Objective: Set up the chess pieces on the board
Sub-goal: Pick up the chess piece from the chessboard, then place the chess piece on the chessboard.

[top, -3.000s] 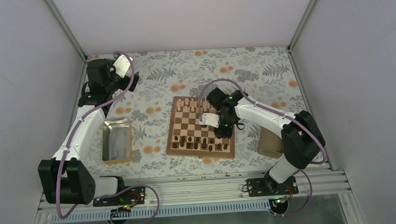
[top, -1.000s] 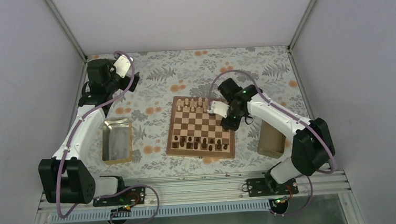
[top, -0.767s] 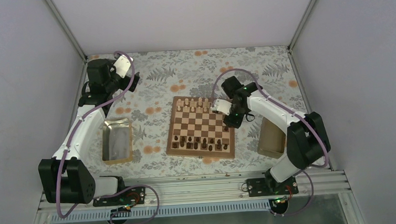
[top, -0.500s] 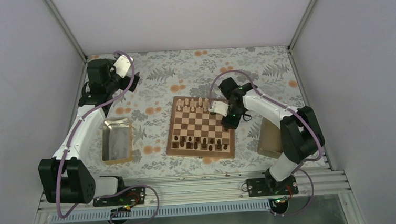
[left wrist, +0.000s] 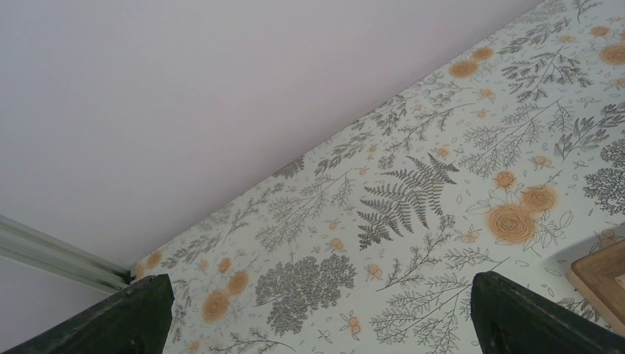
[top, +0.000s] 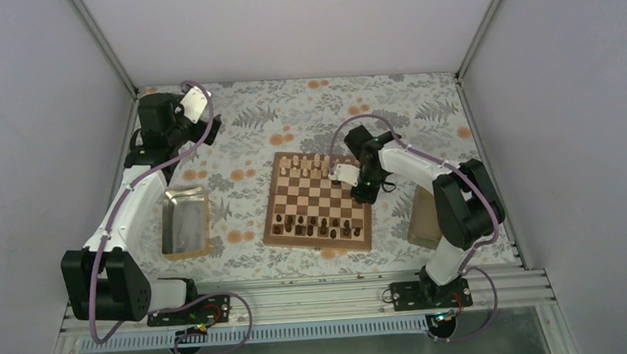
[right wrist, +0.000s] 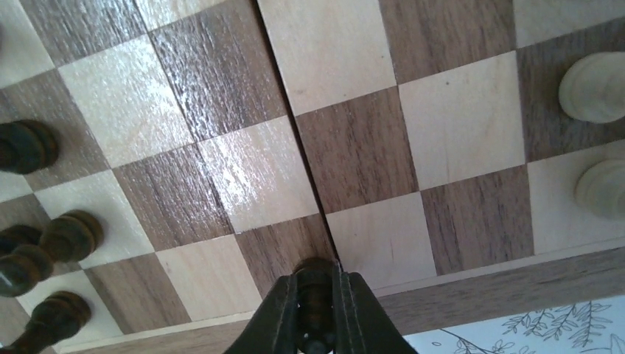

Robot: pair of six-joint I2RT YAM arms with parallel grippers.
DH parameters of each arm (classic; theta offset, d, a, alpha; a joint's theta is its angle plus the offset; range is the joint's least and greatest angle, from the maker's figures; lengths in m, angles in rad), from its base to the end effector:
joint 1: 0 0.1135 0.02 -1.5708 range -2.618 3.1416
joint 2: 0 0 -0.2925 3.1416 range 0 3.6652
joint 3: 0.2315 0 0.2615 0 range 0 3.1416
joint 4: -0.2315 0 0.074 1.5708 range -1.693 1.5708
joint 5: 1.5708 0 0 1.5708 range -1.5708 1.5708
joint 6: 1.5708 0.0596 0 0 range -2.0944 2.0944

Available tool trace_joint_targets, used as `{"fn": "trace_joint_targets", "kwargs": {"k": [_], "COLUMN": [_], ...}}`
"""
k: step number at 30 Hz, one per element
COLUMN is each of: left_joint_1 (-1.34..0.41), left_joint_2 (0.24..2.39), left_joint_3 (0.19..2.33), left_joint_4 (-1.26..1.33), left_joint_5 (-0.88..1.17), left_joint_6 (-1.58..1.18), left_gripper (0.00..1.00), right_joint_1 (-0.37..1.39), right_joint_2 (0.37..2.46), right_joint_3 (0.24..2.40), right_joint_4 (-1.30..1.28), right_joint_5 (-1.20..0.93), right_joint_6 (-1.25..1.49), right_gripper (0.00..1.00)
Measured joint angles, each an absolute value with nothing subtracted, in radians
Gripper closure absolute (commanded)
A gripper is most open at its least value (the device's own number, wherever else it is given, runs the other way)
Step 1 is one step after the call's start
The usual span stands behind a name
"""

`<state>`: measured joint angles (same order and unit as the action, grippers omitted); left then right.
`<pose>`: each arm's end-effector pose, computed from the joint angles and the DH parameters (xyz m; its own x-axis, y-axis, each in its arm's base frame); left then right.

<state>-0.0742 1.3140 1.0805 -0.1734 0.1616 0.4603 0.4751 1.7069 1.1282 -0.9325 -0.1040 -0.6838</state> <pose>0.3276 -0.0340 0.3433 -0.2556 0.4586 -0.8511 0.3729 0.8590 0.3509 0.2760 0.1489 0.1813 -0.3972 -0.9109 -0.1116 -0.9177 0.3950 0.0427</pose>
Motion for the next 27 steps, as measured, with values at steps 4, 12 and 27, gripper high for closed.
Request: {"fn": "trace_joint_targets", "kwargs": {"k": [4,12,27], "left_joint_1": [-0.074,-0.074,-0.074], "left_joint_2": [1.314,1.314,1.314], "left_joint_3": [1.081,1.081,1.081], "left_joint_4": [-0.174,-0.175,-0.175], "left_joint_5": [0.162,0.162,0.169], "left_joint_6": [0.460,0.460,0.460], "left_gripper": [0.00,0.00,0.00], "right_joint_1": [0.475,0.477,0.596], "right_joint_2": [1.697,1.567,1.530], "right_joint_3": [1.128,1.129,1.030], "right_joint_4": [-0.943,-1.000,-1.040], "right_joint_5": [-0.103,-0.103,-0.128], "right_joint_6": [-0.680,-0.669,-0.603], "right_gripper": [0.96,0.95,0.91]}}
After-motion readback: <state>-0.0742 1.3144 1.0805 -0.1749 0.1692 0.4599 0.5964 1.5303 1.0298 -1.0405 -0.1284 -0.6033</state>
